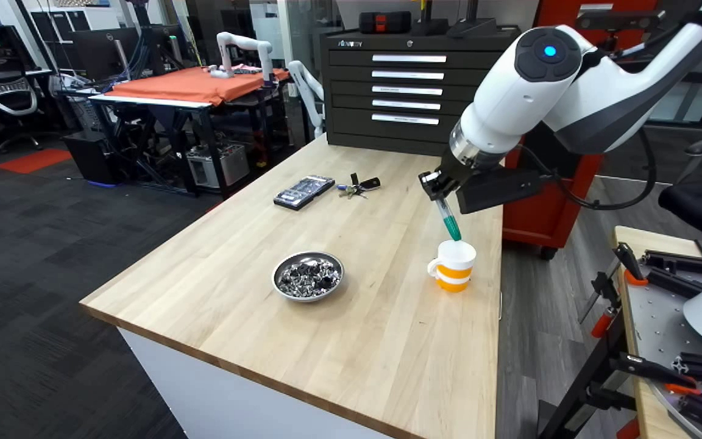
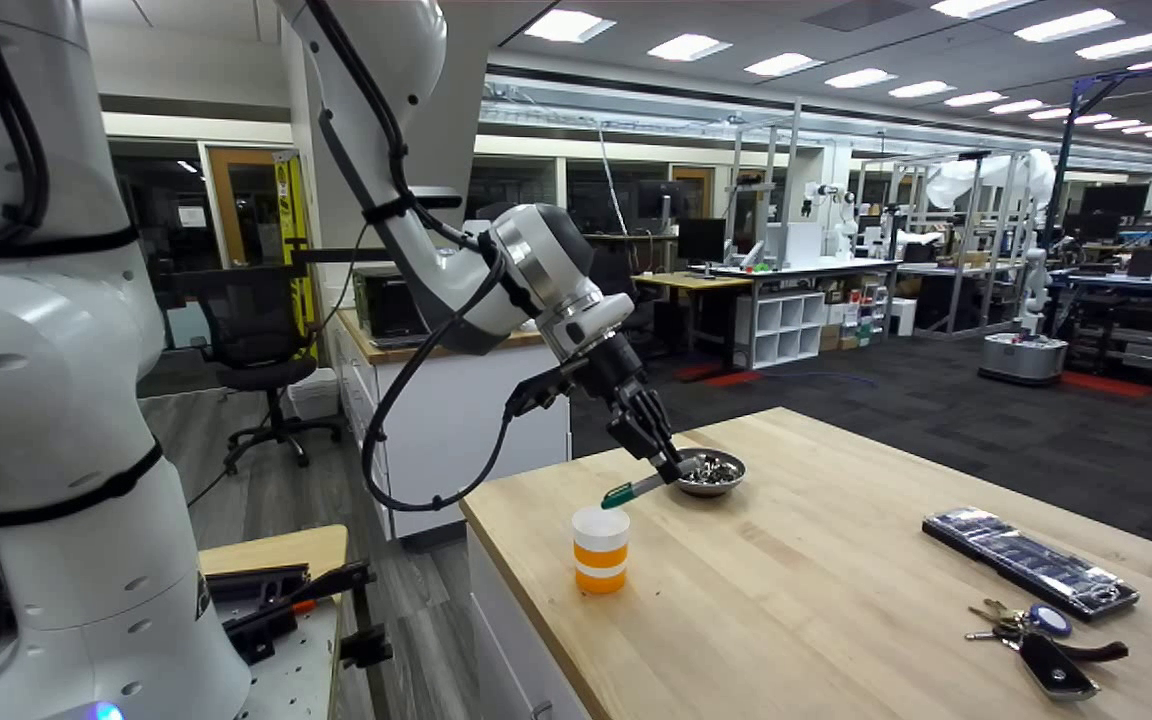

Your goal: Put the pen in the cup

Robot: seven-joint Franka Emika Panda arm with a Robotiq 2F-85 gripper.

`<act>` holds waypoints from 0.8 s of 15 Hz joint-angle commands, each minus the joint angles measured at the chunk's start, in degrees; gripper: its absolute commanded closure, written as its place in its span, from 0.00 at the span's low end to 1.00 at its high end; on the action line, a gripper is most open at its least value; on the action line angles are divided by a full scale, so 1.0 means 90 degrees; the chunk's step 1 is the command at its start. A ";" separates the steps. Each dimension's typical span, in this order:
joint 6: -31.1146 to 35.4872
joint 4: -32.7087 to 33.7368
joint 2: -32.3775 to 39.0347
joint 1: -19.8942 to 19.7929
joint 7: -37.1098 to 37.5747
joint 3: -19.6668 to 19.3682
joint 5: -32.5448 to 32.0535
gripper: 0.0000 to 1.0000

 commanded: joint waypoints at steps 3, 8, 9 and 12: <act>0.0236 -0.0100 0.0051 -0.0007 0.0796 -0.0020 -0.0759 0.94; 0.0284 -0.0095 0.0217 -0.0008 0.1281 -0.0023 -0.1303 0.94; 0.0297 -0.0081 0.0277 -0.0009 0.1386 -0.0025 -0.1427 0.94; 0.0337 -0.0037 0.0434 -0.0008 0.1676 -0.0023 -0.1740 0.94</act>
